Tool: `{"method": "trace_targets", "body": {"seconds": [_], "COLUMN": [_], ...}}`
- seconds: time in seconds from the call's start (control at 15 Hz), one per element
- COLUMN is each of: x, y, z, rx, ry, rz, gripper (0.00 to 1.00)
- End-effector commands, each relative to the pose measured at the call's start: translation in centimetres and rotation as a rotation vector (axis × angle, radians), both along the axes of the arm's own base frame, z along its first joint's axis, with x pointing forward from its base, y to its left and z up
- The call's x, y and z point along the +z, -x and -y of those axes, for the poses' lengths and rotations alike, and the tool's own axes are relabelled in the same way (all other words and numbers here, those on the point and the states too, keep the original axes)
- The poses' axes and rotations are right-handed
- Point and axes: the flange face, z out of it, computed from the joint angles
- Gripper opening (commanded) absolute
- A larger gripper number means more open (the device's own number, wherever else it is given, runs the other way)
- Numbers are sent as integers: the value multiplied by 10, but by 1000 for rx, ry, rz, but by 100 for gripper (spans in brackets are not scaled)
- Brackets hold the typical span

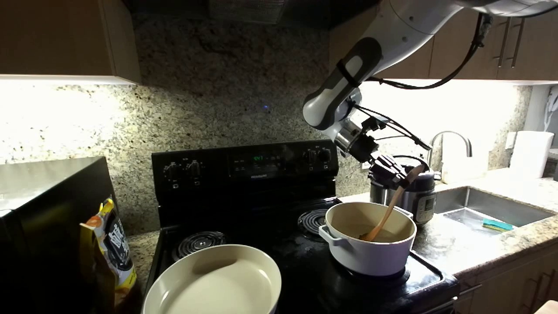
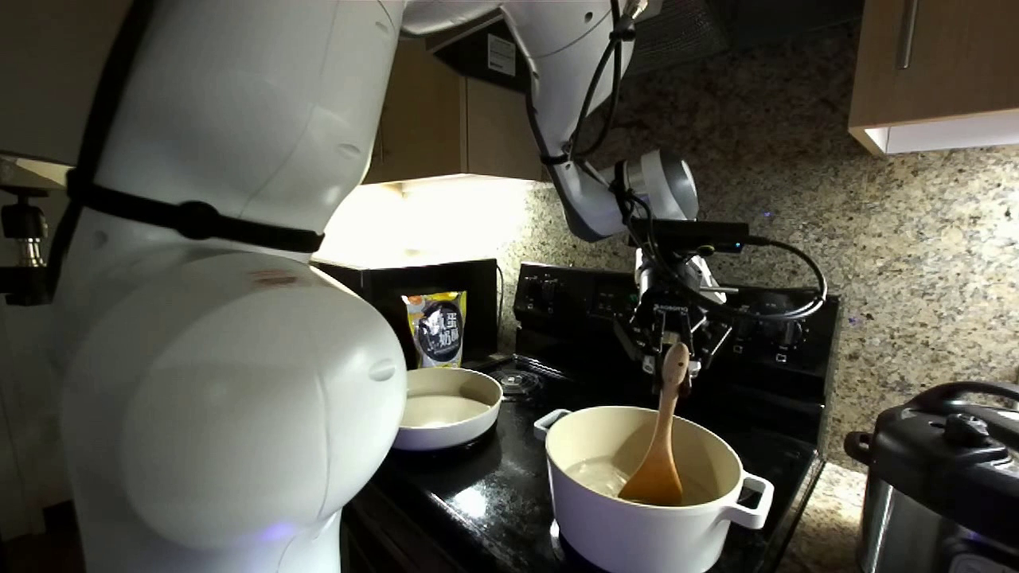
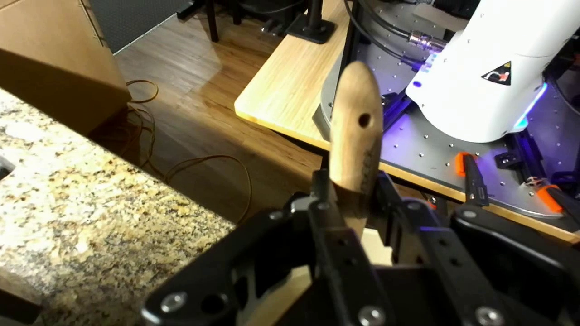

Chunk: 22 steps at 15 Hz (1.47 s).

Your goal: Use the wooden spoon to stir the liquid in the white pot.

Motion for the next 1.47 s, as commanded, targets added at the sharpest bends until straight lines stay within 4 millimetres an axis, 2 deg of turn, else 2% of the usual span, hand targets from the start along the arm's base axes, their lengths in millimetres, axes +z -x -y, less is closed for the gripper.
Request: {"method": "trace_targets", "body": {"seconds": [0.0,0.4,0.67,1.07,1.4], "x": [-11,-30,-27,-12,-15], "y": [8,-8,-20,-23,-15], "z": [-4,-34,-42,-22,0], "rx": [5,62,43,-19,-36], "ry": [35,0,-5,23,40], "rz": [-56,-78,-42,4,-16], "gripper": [9,8,9,9,9]}}
